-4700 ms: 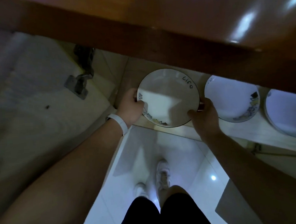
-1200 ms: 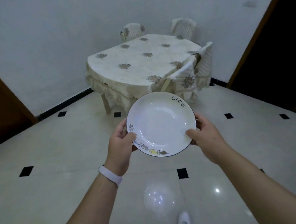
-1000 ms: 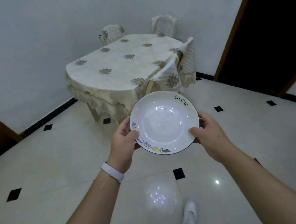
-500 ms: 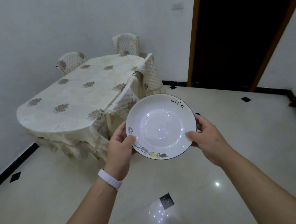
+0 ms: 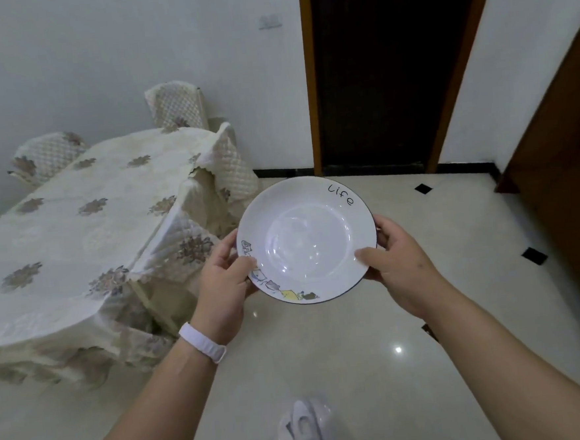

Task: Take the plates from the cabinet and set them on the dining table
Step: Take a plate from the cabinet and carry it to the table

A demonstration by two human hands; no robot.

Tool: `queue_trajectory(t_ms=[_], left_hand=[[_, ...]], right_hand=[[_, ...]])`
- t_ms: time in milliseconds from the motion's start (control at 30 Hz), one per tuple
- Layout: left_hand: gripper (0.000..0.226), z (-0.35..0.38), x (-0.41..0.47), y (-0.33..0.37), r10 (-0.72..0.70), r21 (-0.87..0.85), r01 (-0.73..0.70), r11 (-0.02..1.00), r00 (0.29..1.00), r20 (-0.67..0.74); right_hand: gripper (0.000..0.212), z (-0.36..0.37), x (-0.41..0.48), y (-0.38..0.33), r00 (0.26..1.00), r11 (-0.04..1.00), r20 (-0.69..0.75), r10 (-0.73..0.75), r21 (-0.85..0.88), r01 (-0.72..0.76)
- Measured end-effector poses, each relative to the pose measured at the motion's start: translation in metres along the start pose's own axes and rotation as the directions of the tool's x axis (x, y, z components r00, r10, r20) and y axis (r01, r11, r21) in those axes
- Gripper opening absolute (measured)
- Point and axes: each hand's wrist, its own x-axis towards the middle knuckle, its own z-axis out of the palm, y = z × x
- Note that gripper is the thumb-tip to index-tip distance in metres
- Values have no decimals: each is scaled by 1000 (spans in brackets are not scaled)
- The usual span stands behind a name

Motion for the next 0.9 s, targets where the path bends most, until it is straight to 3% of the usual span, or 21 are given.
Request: queue_trajectory(t_ms=[700, 900], left_hand=[[49, 134, 308, -7, -83, -33, 94, 995, 967, 241], [50, 173, 361, -12, -113, -39, 128, 991, 956, 272]], right_hand=[[57, -68, 269, -25, 967, 997, -253, 38, -58, -55], [55, -101, 325, -35, 968, 999, -247, 37, -27, -45]])
